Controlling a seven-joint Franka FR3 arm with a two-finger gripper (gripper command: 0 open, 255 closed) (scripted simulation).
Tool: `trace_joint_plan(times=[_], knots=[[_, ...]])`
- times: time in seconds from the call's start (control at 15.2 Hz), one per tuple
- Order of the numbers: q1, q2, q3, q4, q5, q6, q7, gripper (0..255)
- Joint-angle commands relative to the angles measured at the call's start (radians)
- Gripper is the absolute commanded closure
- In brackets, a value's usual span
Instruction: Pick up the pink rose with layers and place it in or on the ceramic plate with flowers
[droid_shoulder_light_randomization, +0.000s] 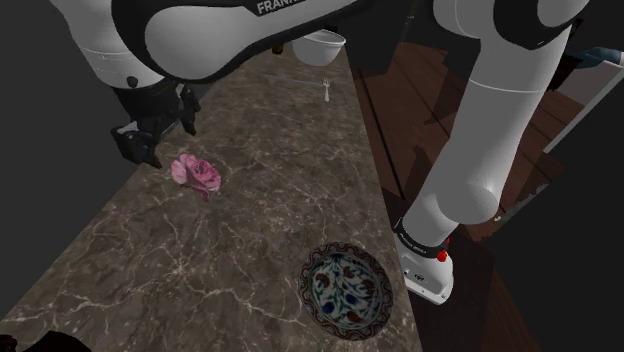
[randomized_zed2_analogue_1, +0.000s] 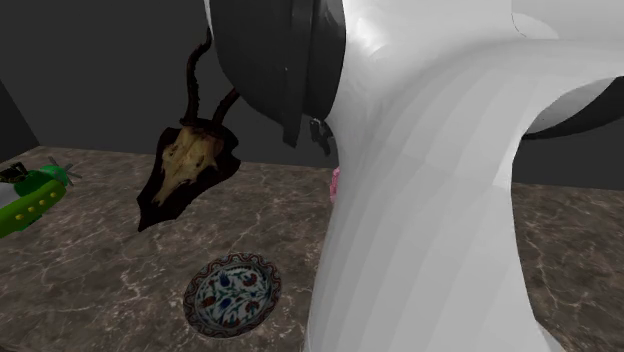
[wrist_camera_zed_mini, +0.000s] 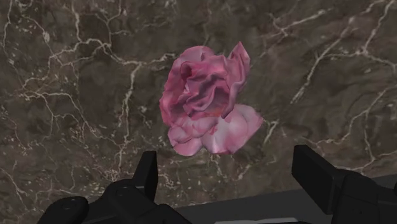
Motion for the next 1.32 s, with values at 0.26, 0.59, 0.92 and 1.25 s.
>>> trace_joint_plan(times=[0.26,0.59,0.92,1.25], knots=[[-0.003,0.026,-0.010,-0.044,-0.027,0.063,0.017,0],[-0.005,0.031,-0.013,-0.059,-0.032,0.081,0.021,0],[-0.005,0.031,-0.013,-0.059,-0.032,0.081,0.021,255],[-0.004,0.033,-0.013,-0.066,-0.035,0.090,0.026,255]])
